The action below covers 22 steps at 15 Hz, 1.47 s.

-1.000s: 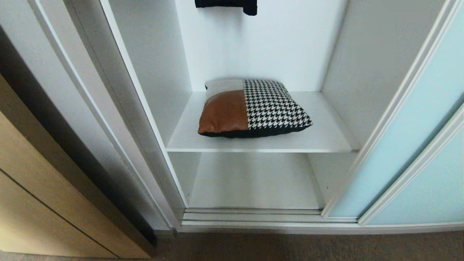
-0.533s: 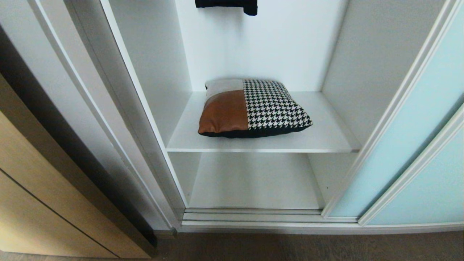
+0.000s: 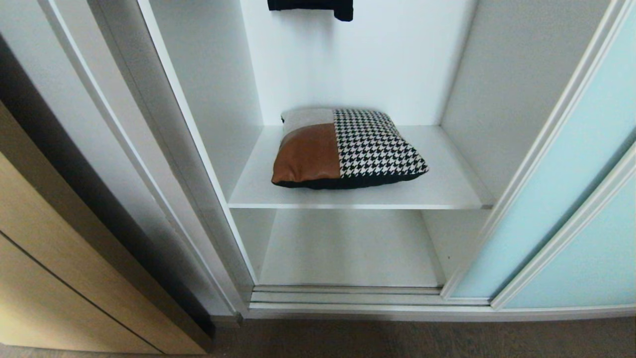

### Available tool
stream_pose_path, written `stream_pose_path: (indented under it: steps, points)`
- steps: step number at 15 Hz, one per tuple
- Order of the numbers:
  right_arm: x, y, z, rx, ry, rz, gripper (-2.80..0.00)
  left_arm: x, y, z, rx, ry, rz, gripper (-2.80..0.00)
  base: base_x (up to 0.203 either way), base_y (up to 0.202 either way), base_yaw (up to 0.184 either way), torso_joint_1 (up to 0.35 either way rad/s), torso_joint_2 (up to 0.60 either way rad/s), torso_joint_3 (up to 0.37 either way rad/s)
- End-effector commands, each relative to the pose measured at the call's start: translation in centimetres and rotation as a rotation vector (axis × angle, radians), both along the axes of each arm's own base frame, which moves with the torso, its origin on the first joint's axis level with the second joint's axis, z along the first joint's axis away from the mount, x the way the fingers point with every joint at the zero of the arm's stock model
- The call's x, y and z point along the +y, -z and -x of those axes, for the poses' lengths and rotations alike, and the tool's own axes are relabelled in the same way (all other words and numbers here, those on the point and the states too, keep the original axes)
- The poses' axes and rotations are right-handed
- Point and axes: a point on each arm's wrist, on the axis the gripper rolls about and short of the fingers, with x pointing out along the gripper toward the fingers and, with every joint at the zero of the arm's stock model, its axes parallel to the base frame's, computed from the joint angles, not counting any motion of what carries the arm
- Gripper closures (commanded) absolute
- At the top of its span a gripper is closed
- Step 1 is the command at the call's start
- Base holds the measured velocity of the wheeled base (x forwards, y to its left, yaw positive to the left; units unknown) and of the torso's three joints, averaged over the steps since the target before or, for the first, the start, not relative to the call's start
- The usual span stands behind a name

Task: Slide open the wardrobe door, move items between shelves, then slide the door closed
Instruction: Close the door

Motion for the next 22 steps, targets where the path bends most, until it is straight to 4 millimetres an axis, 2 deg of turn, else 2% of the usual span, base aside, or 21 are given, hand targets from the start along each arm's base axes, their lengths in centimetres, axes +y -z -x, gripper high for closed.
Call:
stream_pose_path:
  steps: [1,2,3,13,15,17,22]
  points:
    - [0.0,0.0,0.0,0.000,-0.001,-0.004,0.00,0.0,0.0,0.0,0.004,-0.001,0.012,-2.80,0.000,0.000,0.000,0.000,0.00,0.000]
    - [0.0,0.0,0.0,-0.001,-0.001,-0.004,0.00,0.0,0.0,0.0,0.003,-0.005,0.052,-2.80,0.000,0.000,0.000,0.000,0.00,0.000]
    - [0.0,0.0,0.0,0.000,-0.002,-0.003,0.00,0.0,0.0,0.0,-0.001,-0.008,0.084,0.00,0.000,0.000,0.000,0.000,0.00,0.000]
    - [0.0,0.0,0.1,0.005,0.013,-0.017,0.00,0.0,0.0,0.0,-0.003,-0.009,0.088,0.00,0.000,0.000,0.000,0.000,0.00,0.000]
    - [-0.1,-0.9,0.4,-0.004,0.053,-0.015,0.00,0.0,0.0,0.0,-0.003,-0.009,0.088,0.00,0.000,0.000,0.000,0.000,0.00,0.000]
    - [-0.2,-2.8,0.8,-0.013,0.068,-0.016,0.00,0.0,0.0,0.0,-0.003,-0.009,0.088,0.00,0.000,0.000,0.000,0.000,0.00,0.000]
    - [-0.5,-11.0,3.3,-0.130,0.192,-0.032,0.00,0.0,0.0,0.0,-0.003,-0.009,0.088,0.00,0.000,0.000,0.000,0.000,0.00,0.000]
